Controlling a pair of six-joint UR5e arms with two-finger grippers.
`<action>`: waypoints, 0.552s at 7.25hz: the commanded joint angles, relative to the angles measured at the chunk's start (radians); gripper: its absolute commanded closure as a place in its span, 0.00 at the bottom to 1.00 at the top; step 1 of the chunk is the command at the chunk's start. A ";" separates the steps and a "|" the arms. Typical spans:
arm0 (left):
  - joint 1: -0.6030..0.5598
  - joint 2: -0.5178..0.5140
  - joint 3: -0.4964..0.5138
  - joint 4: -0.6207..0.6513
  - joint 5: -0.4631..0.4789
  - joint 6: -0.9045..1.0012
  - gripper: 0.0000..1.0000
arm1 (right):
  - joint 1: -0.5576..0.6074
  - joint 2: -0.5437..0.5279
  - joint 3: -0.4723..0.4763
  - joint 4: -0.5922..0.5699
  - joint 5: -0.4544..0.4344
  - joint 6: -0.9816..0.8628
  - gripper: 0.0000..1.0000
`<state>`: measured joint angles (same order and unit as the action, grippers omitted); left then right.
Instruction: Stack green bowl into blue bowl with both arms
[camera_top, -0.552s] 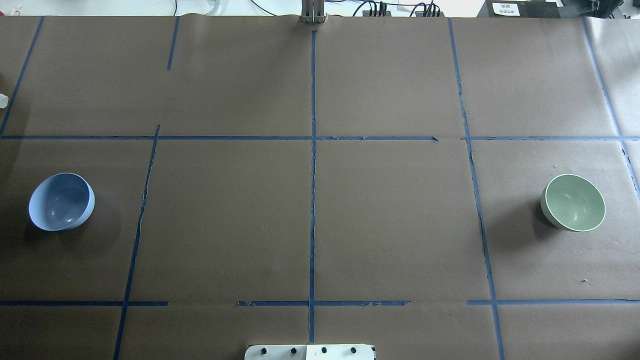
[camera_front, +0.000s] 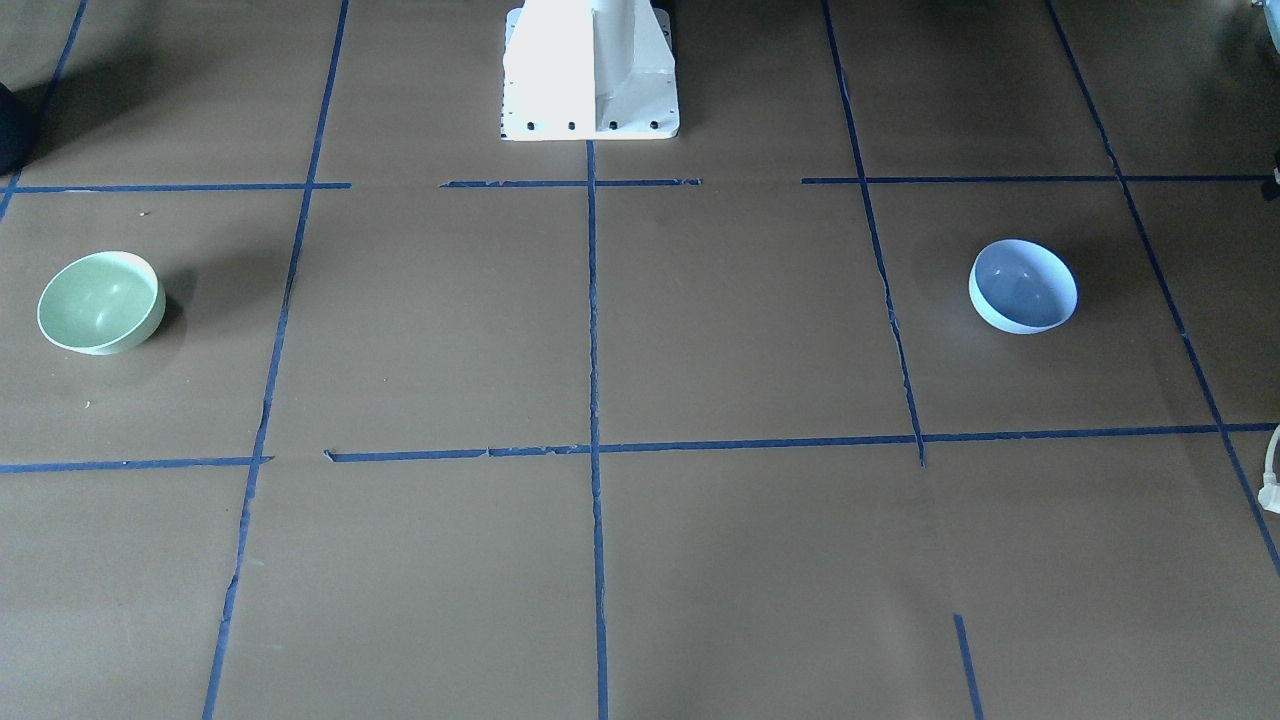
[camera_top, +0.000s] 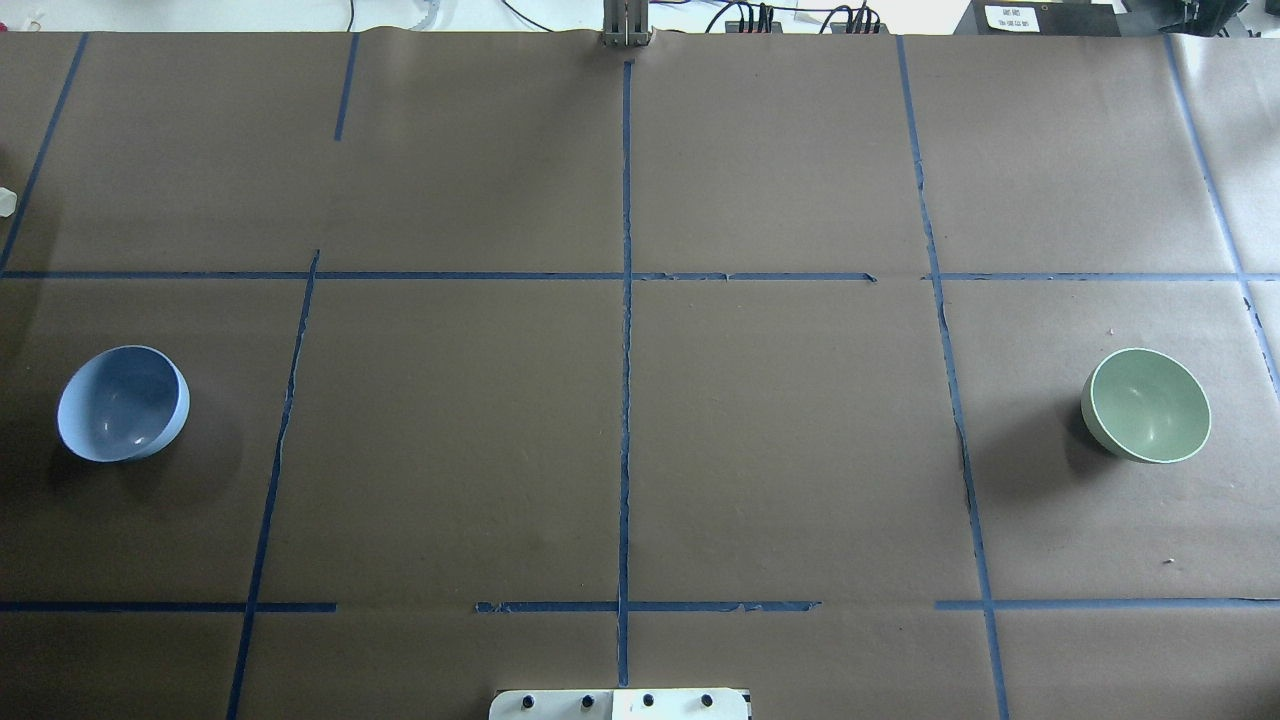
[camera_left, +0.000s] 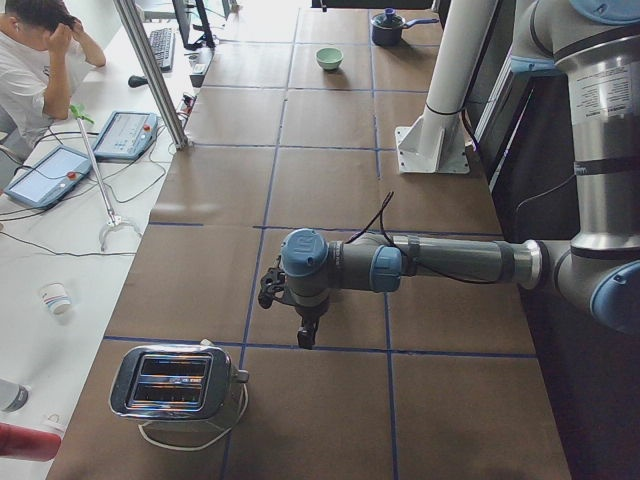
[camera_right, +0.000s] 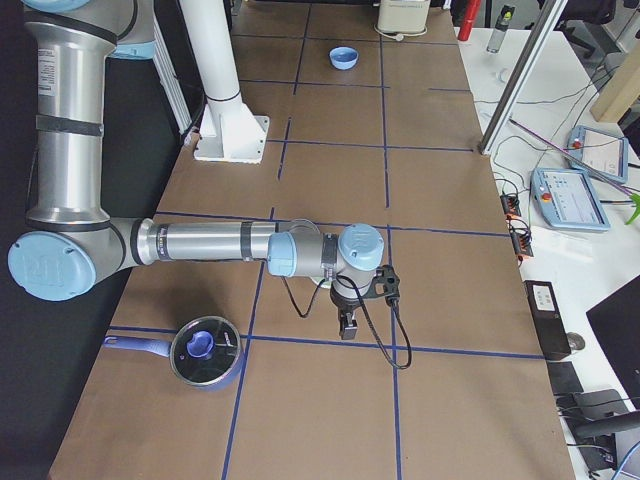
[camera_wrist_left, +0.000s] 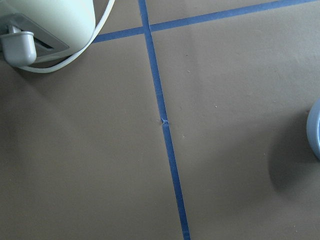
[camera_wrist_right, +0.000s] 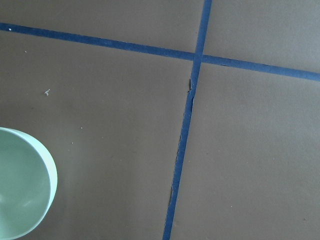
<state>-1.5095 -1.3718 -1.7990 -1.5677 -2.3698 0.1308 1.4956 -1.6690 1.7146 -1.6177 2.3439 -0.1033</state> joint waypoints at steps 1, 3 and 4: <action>0.002 -0.024 0.003 -0.003 -0.005 -0.005 0.00 | 0.000 0.000 -0.001 0.015 0.000 0.011 0.00; 0.002 -0.168 0.073 -0.017 -0.015 -0.002 0.00 | -0.005 0.000 0.002 0.016 0.003 0.013 0.00; 0.002 -0.173 0.084 -0.023 -0.043 -0.022 0.00 | -0.014 0.002 0.000 0.016 0.003 0.013 0.00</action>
<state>-1.5080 -1.5121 -1.7410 -1.5848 -2.3883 0.1230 1.4896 -1.6685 1.7149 -1.6020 2.3460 -0.0914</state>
